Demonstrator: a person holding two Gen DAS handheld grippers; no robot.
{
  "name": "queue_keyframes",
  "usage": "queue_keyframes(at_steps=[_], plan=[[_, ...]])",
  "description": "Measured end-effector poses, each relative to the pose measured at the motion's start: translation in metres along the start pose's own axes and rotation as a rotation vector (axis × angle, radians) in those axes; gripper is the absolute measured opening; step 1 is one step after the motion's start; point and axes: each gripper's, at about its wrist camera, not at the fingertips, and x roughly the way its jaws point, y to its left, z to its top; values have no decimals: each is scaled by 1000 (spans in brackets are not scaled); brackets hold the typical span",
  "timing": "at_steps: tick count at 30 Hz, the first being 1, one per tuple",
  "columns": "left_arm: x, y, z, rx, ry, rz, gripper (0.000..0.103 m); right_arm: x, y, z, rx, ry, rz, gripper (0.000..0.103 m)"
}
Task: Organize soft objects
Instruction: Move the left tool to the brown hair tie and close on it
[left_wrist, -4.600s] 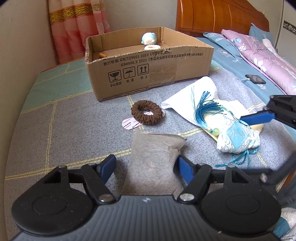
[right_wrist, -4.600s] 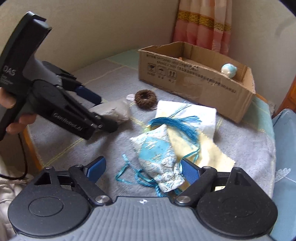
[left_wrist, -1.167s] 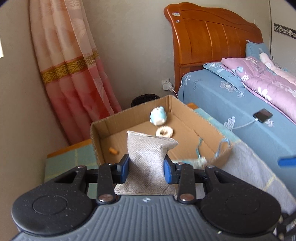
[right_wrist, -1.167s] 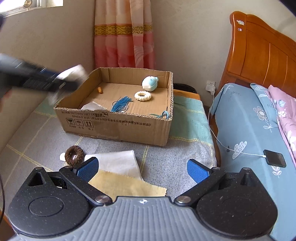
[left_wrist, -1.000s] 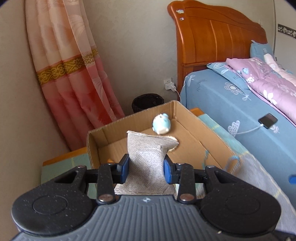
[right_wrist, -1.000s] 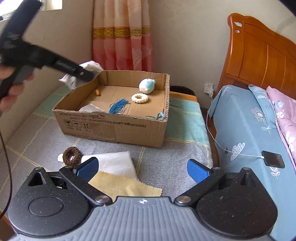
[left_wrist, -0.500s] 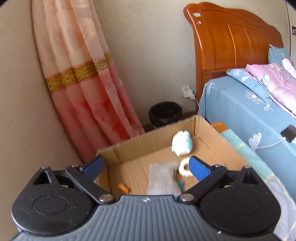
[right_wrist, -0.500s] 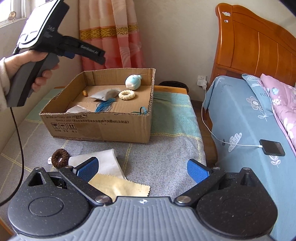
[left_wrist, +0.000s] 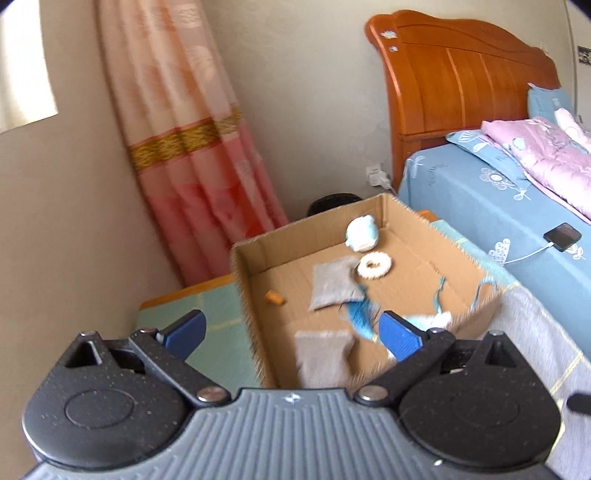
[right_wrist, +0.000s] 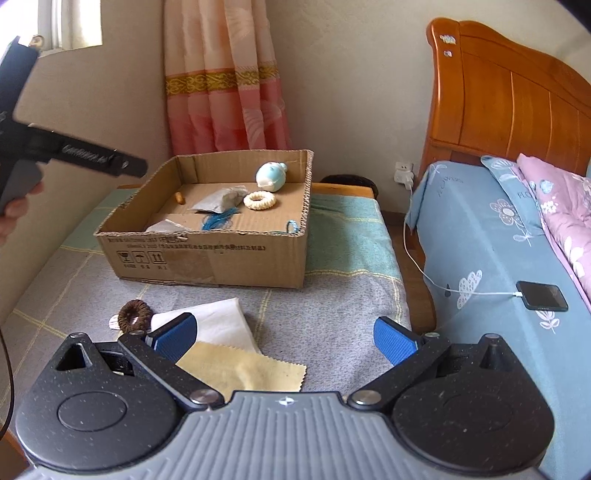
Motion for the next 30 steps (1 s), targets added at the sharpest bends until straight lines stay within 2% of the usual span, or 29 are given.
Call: queue_keyframes(at_steps=[2, 8, 14, 16, 20, 26, 30], plan=[[-10, 3, -15, -31, 10, 0, 100, -2, 2, -7, -23, -17, 14, 103], [-30, 5, -59, -102, 38, -15, 100, 9, 11, -28, -68, 42, 50, 103], [-33, -4, -91, -163, 50, -43, 100, 29, 26, -47, -94, 101, 83, 103], [-29, -8, -99, -154, 67, -31, 100, 34, 32, -49, -95, 117, 91, 103], [-25, -15, -109, -100, 89, -8, 100, 41, 48, -47, -124, 134, 114, 103], [-22, -11, -114, -112, 95, -22, 100, 57, 73, -41, -169, 154, 109, 103], [-21, -10, -117, -121, 102, -27, 100, 70, 82, -41, -190, 164, 35, 103]])
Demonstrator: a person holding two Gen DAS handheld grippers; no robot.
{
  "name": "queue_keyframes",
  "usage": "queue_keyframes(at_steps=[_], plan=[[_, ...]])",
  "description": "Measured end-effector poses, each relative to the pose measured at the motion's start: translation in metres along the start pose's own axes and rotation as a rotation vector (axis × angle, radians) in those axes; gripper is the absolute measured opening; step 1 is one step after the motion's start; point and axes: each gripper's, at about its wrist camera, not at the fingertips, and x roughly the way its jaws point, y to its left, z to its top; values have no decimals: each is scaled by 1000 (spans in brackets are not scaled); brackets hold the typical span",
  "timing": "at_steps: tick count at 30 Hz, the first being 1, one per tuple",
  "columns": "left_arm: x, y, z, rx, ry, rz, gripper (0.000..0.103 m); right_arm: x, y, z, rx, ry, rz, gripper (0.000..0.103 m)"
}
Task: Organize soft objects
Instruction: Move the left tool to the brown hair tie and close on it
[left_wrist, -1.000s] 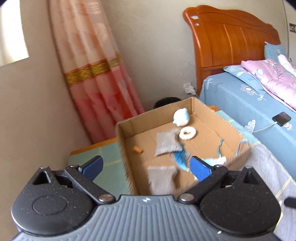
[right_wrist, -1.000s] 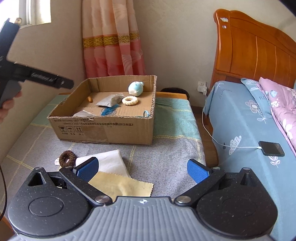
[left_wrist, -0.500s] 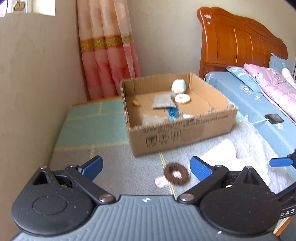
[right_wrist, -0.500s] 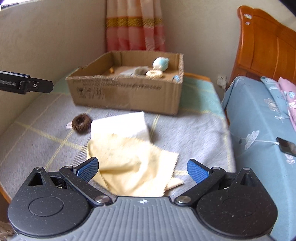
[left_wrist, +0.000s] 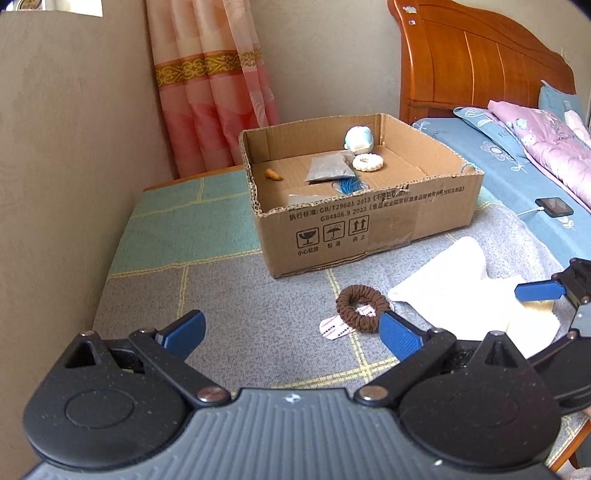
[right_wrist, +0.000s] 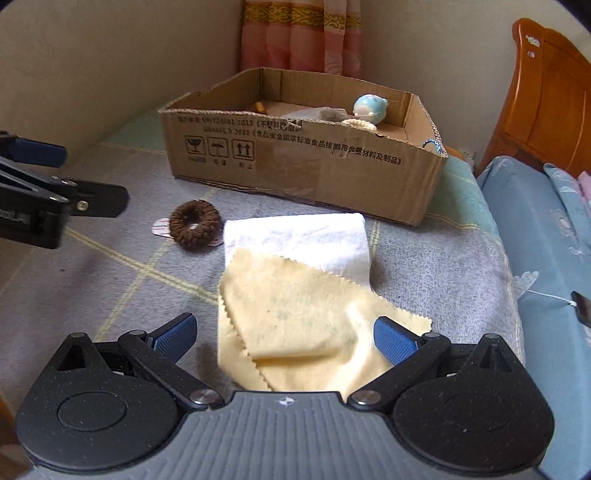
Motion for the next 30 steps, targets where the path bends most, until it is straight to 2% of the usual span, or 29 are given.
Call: queue_keyframes(at_steps=[6, 15, 19, 23, 28, 30], plan=[[4, 0, -1, -3, 10, -13, 100, -7, -15, -4, 58, 10, -27, 103], [9, -9, -1, 19, 23, -32, 100, -9, -59, -24, 176, 49, -111, 103], [11, -10, -1, 24, 35, -32, 100, -9, -68, -27, 221, 47, -90, 103], [15, -13, -1, 30, 49, -35, 100, -11, -60, -26, 195, 31, 10, 103], [19, -17, -1, 43, 55, -56, 100, -7, -43, -26, 106, 21, -33, 103], [21, -18, -3, 44, 56, -68, 100, -8, -48, -26, 114, 22, -44, 103]])
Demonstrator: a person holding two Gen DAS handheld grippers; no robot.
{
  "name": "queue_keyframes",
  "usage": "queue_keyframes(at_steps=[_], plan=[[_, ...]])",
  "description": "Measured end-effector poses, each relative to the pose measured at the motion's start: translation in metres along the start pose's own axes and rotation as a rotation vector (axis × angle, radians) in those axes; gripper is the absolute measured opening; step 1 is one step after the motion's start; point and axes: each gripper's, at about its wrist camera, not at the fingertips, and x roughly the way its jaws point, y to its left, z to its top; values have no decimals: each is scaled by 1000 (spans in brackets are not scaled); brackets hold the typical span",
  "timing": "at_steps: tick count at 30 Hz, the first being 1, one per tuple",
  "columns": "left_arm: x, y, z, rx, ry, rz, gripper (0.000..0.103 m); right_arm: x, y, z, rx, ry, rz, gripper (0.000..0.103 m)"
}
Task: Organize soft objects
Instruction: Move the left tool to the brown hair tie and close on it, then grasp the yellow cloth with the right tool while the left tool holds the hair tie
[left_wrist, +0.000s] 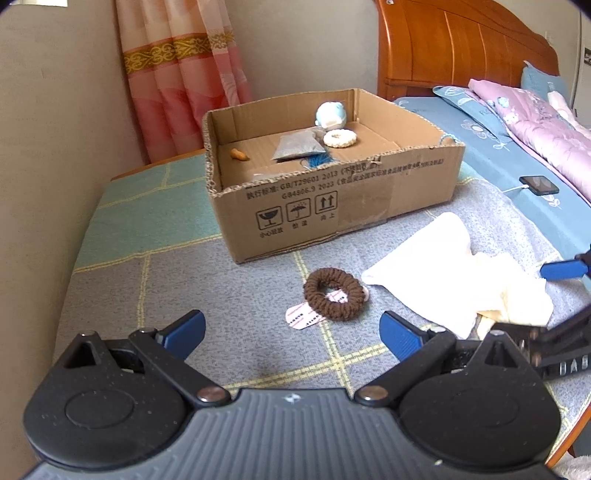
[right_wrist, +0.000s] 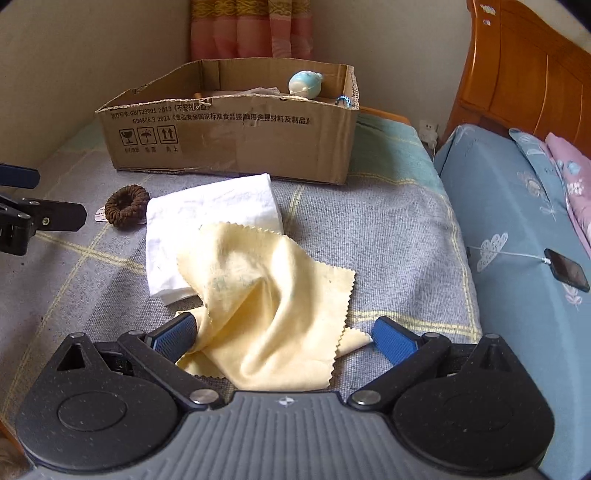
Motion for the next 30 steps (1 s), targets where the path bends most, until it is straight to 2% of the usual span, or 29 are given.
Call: queue_keyframes(at_steps=[2, 4, 9, 11, 13, 22, 26, 30], plan=[[4, -1, -1, 3, 3, -11, 100, 2, -13, 0, 42, -3, -29, 103], [8, -3, -2, 20, -3, -20, 100, 4, -27, -1, 96, 3, -8, 103], [19, -10, -2, 60, -22, -34, 94, 3, -27, -6, 72, -27, -8, 103], [23, -10, 0, 50, -17, -53, 82, 3, -25, -6, 66, -32, -3, 103], [28, -10, 1, 48, -7, -69, 76, 3, -25, -7, 59, -40, 3, 103], [44, -14, 10, 68, -3, -83, 62, 2, -26, -11, 48, -66, 16, 103], [45, -13, 14, 63, -3, -115, 45, 2, -26, -11, 47, -68, 16, 103], [44, -14, 14, 59, -1, -112, 39, 2, -26, -12, 48, -71, 15, 103]])
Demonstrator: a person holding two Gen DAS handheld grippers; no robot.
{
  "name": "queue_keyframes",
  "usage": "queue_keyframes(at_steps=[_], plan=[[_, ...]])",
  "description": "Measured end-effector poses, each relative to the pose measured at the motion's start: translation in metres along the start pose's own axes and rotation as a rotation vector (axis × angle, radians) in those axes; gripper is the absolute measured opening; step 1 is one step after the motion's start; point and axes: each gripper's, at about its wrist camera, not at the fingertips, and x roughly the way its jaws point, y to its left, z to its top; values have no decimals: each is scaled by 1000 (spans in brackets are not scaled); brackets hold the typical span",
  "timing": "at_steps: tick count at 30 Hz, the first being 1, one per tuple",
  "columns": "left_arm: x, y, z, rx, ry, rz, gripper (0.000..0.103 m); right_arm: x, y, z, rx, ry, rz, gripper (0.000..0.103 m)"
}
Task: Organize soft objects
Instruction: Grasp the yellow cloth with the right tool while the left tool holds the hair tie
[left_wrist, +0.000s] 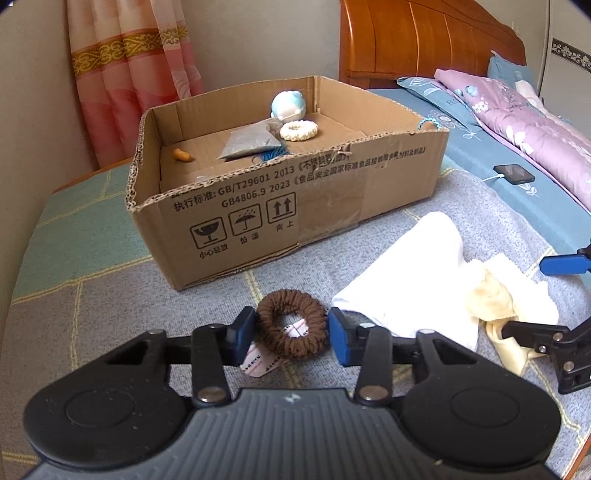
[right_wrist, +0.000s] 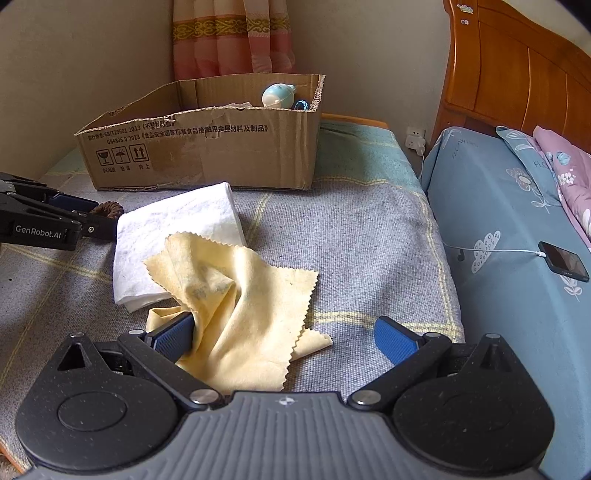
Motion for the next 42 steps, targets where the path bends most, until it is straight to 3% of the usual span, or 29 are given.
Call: queue_keyframes(at_steps=[9, 13, 21, 25, 30, 35, 42], plan=[[-37, 1, -4, 15, -34, -12, 38, -1, 1, -2, 0, -16, -2, 103], [-49, -3, -17, 35, -8, -34, 38, -3, 3, -2, -6, -6, 7, 103], [-46, -7, -36, 2, 37, -47, 41, -13, 12, -1, -24, -7, 103, 103], [-43, -9, -41, 0, 45, -56, 42, -12, 17, -1, -44, -1, 106, 103], [-41, -9, -42, -13, 39, -63, 51, -9, 25, 0, -80, 19, 152, 103], [-40, -12, -45, 0, 40, -56, 65, -5, 35, 0, -135, 22, 105, 103], [-39, -12, -45, 3, 34, -49, 66, -2, 34, 2, -133, 16, 97, 103]])
